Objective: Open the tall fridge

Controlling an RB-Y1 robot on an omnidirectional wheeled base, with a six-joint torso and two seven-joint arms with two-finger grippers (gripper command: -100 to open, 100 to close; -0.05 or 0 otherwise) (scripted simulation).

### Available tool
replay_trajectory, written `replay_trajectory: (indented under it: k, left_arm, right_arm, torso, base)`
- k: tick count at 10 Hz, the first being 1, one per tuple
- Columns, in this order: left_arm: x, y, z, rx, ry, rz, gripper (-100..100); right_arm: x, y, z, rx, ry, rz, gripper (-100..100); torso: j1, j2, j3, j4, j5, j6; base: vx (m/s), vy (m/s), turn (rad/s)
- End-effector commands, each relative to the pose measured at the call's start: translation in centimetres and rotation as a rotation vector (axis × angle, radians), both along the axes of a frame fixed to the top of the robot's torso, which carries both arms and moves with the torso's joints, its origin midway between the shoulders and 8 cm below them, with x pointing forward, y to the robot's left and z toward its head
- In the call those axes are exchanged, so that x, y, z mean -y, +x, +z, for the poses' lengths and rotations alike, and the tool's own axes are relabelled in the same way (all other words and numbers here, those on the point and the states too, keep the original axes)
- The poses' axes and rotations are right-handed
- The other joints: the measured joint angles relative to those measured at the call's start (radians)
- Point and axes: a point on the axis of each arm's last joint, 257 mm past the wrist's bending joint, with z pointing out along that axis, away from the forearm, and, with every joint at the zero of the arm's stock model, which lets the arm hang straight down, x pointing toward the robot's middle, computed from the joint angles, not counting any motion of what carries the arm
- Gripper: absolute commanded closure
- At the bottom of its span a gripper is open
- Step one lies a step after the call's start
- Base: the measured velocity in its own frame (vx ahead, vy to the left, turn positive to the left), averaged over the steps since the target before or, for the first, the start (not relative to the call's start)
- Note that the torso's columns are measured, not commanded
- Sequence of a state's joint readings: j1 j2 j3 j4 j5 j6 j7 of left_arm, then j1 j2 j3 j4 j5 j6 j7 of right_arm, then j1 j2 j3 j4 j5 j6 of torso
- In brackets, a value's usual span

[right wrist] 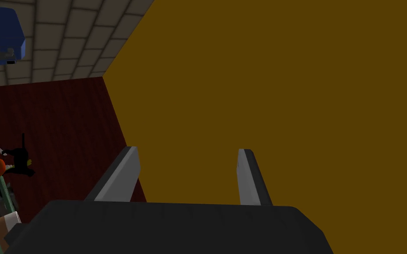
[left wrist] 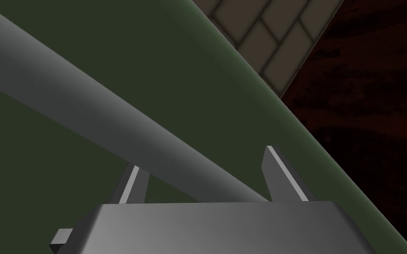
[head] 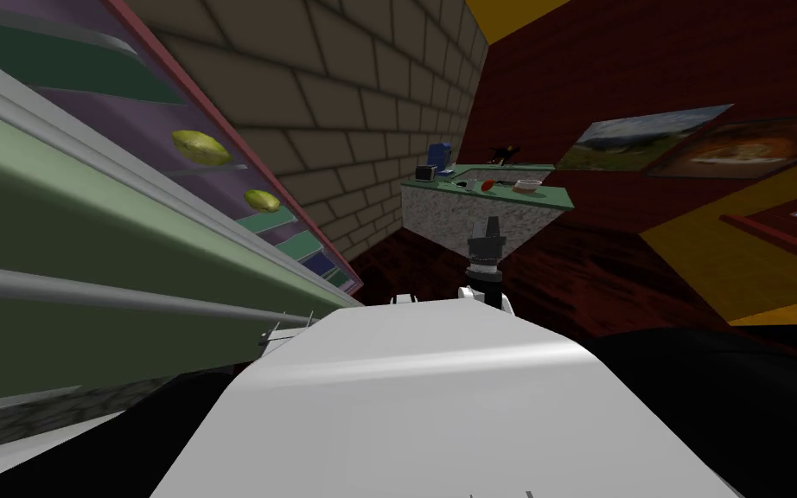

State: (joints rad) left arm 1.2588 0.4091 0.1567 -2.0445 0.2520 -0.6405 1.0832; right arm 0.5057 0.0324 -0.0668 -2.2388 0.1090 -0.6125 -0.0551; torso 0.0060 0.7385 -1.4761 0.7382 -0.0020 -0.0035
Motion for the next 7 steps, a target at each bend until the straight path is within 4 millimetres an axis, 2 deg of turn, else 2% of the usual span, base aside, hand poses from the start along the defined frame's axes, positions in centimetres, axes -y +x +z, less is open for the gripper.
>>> replay_trajectory:
  k: [1,4,7]
  left_arm:
    - [1.1,0.3,0.1,-0.009,0.013,-0.058,100]
    - [2.5,0.7,0.1,-0.011,0.014,-0.117,100]
    - [4.7,0.9,0.2,-0.015,0.012,-0.206,100]
  right_arm:
    - [0.0,0.0,0.0,0.000,0.000,0.000,0]
    - [0.0,0.0,0.0,0.000,0.000,0.000,0]
    - [0.0,0.0,0.0,0.000,0.000,0.000,0]
  torso:
    - [0.004,-0.002,-0.002,0.000,-0.001,0.000]
    - [-0.001,-0.001,0.000,0.000,0.000,0.001]
    - [-0.002,0.000,0.000,0.000,0.001,0.003]
  base:
    - [-0.273,0.096,-0.116]
    - [-0.282,0.044,-0.063]
    - [-0.336,0.112,-0.104]
